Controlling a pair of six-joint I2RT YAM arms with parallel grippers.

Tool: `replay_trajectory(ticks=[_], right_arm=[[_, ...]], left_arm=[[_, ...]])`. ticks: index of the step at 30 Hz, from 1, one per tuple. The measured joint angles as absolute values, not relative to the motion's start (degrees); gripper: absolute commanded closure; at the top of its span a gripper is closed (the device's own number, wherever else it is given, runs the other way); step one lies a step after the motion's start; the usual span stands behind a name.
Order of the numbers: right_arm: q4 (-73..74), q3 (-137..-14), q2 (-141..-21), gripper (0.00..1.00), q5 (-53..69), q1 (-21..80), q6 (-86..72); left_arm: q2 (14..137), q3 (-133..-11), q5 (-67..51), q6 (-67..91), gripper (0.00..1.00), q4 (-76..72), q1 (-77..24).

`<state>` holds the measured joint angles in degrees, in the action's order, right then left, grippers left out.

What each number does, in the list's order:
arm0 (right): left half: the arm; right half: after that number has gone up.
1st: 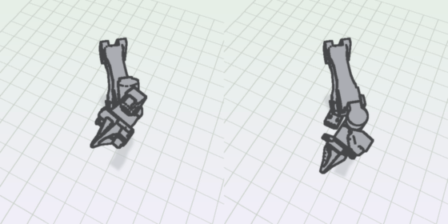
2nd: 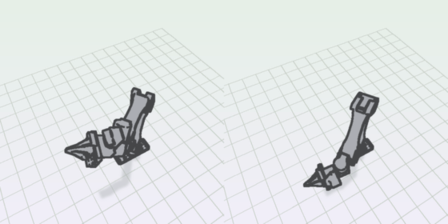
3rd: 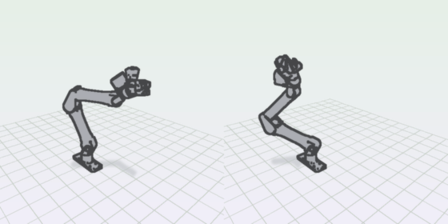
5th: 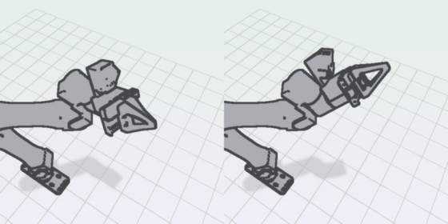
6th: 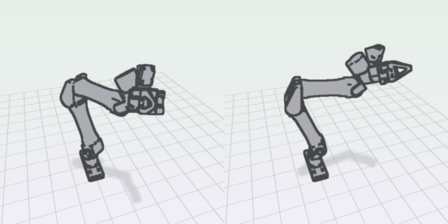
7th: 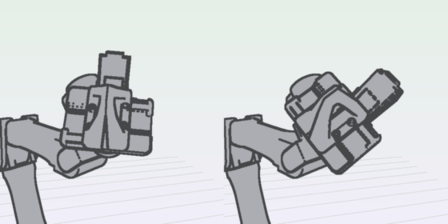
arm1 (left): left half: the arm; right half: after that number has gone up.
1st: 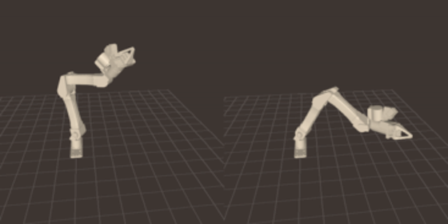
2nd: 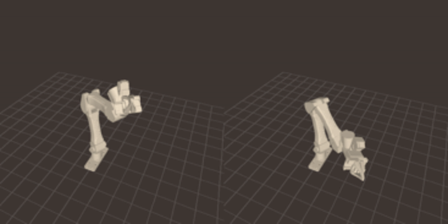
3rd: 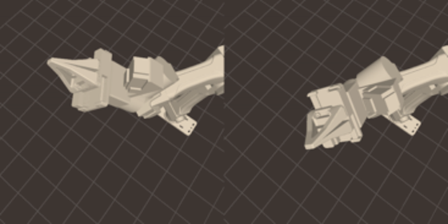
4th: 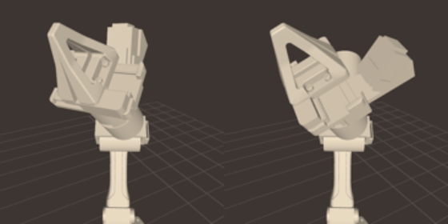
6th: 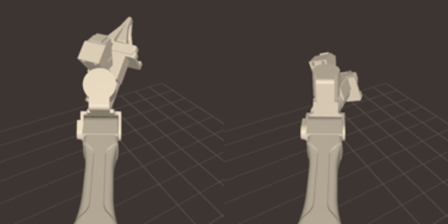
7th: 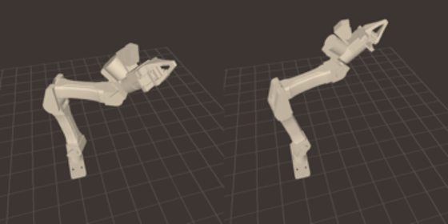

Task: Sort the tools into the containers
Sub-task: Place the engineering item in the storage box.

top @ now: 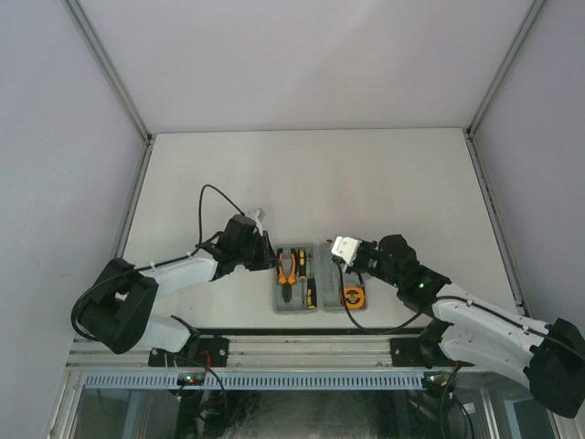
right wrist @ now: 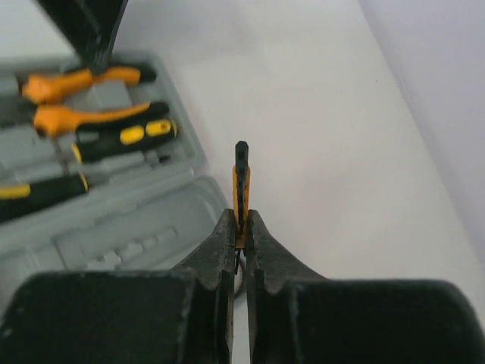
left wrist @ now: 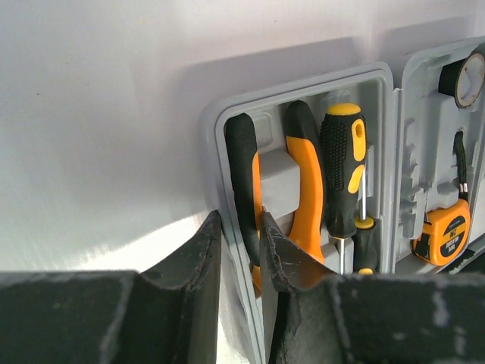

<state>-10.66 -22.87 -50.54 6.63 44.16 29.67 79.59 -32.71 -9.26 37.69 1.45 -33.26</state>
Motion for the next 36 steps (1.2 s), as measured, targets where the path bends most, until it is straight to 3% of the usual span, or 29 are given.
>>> replay_trajectory(ticks=[12, 21, 25, 31, 36], right_arm=[[-3.51, -23.97, -65.34, 1.00, -0.95, 52.47, 70.17], [-5.74, -24.08, -74.59, 0.98, -5.74, 52.10, 87.37], [-6.13, -24.71, -76.79, 0.90, -6.00, 52.10, 90.13], [-8.80, -26.02, -79.70, 0.52, -6.90, 51.90, 91.68], [-8.12, -26.04, -78.11, 0.46, -7.75, 51.44, 90.63]], left_arm=[[79.37, -33.06, -9.91, 35.90, 0.82, 2.72, -31.83], [79.37, -33.08, -10.15, 35.55, 0.82, 2.76, -31.73], [79.37, -33.08, -10.22, 35.46, 0.82, 2.76, -31.68], [79.37, -33.08, -10.24, 35.46, 0.82, 2.74, -31.68], [79.37, -33.08, -10.26, 35.46, 0.82, 2.74, -31.68]])
